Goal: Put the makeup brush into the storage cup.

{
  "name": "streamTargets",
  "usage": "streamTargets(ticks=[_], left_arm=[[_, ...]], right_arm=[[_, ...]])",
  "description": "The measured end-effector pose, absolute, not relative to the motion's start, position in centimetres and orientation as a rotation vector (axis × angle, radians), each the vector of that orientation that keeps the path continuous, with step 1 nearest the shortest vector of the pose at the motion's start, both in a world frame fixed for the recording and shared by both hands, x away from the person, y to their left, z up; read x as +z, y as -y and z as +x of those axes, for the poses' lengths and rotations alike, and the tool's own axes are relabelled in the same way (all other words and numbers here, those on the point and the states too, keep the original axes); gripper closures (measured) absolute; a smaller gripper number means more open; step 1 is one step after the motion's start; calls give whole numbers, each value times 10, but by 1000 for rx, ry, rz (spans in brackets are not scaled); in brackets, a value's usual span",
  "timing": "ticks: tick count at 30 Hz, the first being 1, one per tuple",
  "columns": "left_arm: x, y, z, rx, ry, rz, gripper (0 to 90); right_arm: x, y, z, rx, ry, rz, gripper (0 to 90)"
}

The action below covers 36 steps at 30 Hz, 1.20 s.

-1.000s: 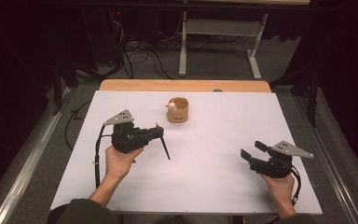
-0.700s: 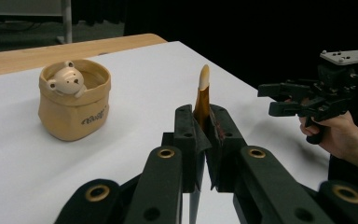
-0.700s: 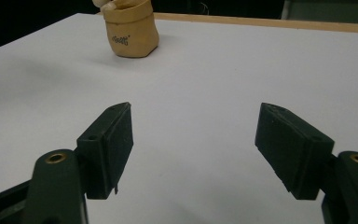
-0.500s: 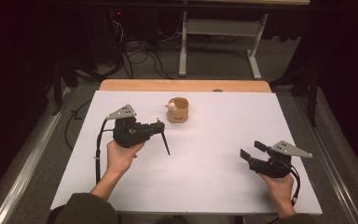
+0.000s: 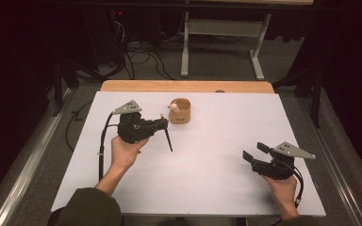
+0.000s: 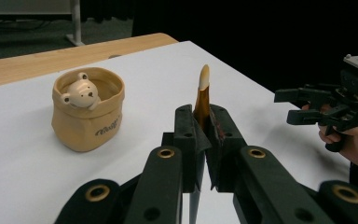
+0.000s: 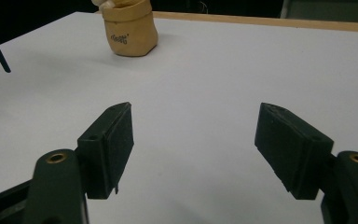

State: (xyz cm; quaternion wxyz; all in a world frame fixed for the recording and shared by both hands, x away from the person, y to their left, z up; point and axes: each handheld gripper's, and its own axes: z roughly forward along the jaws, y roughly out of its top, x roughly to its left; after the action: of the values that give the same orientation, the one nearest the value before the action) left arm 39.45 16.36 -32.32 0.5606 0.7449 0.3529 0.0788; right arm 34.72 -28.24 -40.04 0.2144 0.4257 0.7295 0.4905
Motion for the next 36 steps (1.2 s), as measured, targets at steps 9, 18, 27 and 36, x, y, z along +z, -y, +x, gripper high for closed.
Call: streamTargets(ticks=[9,18,27,36], left_arm=[[-321,-164,406,197,-854,1758,836],[-319,-163,416,211,-864,1765,836],[-318,-164,425,221,-886,1758,836],[-312,-160,431,235,-885,1760,835]], right_arm=[[-400,282,347,1362,-2023,1177,298],[-401,282,348,1358,-2026,1181,298],[-401,282,348,1356,-2028,1178,298],[-402,281,348,1351,-2036,1178,297]])
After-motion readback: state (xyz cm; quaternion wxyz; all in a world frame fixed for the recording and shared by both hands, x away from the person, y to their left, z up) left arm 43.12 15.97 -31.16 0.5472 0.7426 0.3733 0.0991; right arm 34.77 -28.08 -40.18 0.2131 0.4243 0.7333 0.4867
